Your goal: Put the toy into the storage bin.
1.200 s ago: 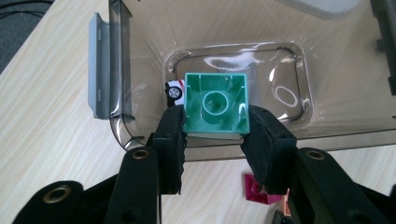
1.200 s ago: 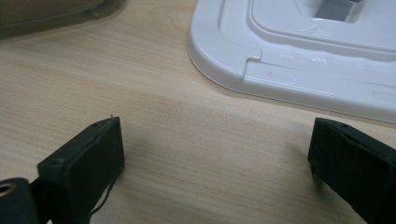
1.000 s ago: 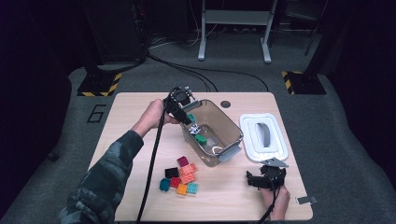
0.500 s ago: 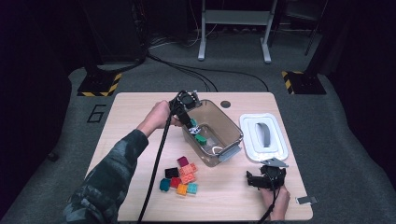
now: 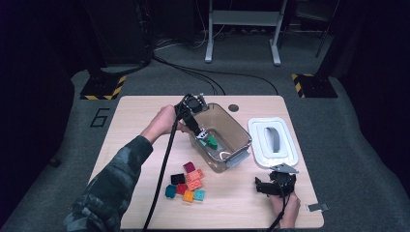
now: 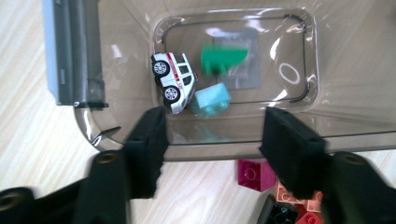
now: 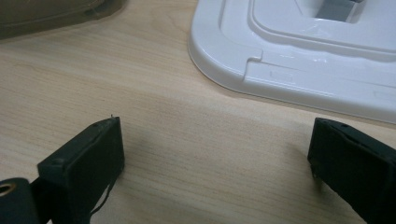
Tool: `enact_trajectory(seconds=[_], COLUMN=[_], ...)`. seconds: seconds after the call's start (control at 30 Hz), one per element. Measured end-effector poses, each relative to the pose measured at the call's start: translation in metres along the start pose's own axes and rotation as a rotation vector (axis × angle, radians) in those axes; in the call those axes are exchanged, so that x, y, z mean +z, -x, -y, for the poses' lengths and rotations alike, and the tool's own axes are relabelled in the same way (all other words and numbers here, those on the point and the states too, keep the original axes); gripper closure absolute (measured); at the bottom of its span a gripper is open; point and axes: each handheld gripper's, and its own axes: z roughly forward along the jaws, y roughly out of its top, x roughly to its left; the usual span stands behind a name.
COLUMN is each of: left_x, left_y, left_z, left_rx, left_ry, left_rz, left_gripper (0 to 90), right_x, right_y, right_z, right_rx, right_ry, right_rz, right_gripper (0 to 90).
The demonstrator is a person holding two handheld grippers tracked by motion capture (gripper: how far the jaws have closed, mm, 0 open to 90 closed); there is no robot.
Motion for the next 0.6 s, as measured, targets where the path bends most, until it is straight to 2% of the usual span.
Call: enact_trajectory(seconds=[0.17,0.3,0.47,0.6], left_x=[-0.012,-0.023,-0.034,-0.036], left_y=[0.002,0.007,0.011,0.015], left_z=[0.014,0.032,0.054,0.073], left_rx=[-0.008,-0.006,-0.006,-0.017], left_ry=[0.063,0.122,0.19,0.236], left_rz=[-0.002,0.0,-0.006,-0.008], left_gripper=[26.7,21.3,16.2,14.8], right_x=[0.0,0.0,0.0,0.0], right_y=[0.0,0.0,0.0,0.0], right_z=[0.0,0.0,0.0,0.0], right_rx=[-0.001,0.0,0.0,0.0], right_ry=[0.0,0.0,0.0,0.0], right_rz=[0.0,0.0,0.001,0.001], right_gripper=[2.7,2.8,2.8,2.8])
